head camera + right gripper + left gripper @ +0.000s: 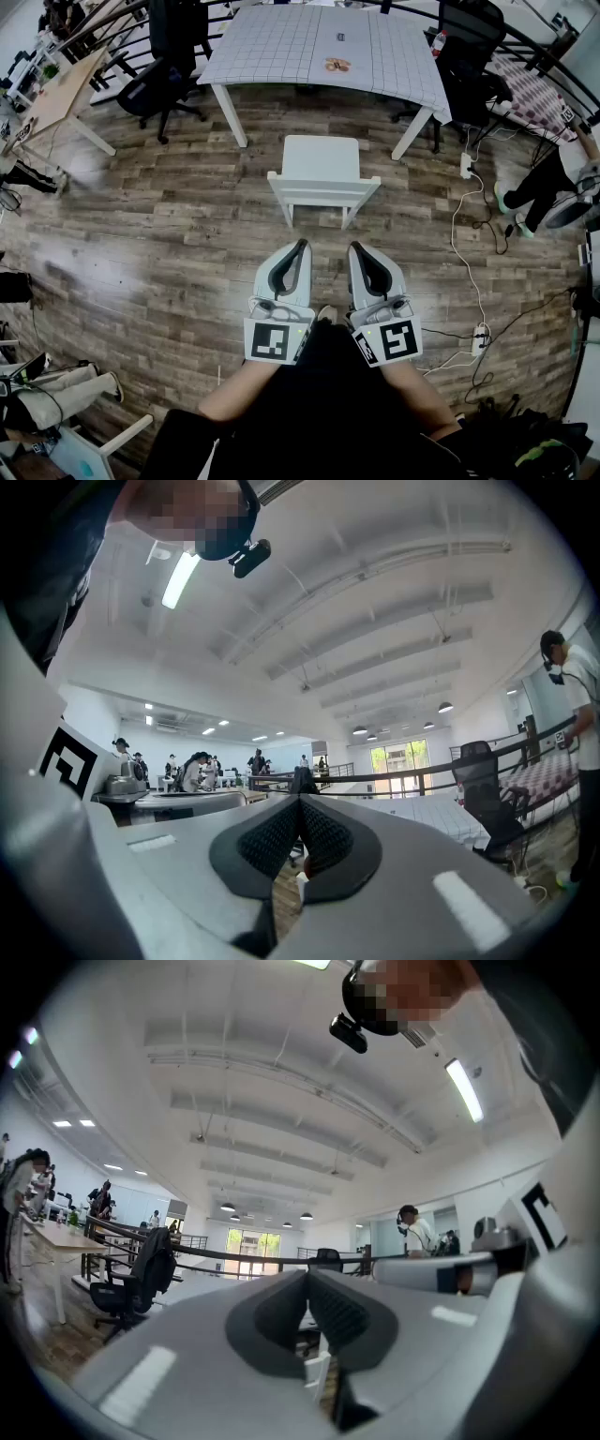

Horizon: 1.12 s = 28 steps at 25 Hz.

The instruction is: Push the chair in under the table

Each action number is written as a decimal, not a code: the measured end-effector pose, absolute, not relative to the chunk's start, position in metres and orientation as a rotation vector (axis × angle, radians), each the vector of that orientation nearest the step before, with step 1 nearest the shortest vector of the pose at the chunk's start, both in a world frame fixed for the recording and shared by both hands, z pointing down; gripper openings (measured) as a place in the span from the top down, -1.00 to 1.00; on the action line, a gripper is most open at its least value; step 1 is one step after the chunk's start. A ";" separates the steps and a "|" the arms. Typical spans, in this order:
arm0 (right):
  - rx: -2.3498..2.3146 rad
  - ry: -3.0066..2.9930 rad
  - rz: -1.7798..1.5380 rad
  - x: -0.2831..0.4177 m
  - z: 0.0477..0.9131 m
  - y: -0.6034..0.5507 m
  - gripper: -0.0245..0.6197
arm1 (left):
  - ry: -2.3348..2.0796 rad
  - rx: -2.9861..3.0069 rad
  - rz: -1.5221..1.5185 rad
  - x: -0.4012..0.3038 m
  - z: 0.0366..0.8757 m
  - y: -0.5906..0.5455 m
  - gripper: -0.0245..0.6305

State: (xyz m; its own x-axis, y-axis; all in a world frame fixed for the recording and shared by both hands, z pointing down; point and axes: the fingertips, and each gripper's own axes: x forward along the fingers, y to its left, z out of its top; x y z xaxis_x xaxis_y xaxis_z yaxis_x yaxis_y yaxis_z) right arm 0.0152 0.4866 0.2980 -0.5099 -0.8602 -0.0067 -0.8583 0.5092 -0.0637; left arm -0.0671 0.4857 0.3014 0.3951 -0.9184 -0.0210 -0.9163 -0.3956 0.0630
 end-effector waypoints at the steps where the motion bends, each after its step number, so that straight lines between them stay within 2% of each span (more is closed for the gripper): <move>1: -1.530 2.700 -0.068 0.016 0.298 0.489 0.93 | -1.707 2.591 -0.078 -0.066 0.302 0.487 0.90; 11: -1.582 2.618 -0.016 0.046 0.287 0.494 0.93 | -1.769 2.617 -0.105 -0.074 0.300 0.492 0.90; 22: -1.645 2.584 -0.120 0.096 0.314 0.501 0.93 | -1.839 2.594 -0.026 -0.061 0.313 0.498 0.90; 28: -1.637 2.586 -0.116 0.092 0.321 0.490 0.93 | -1.859 2.575 0.035 -0.080 0.324 0.483 0.90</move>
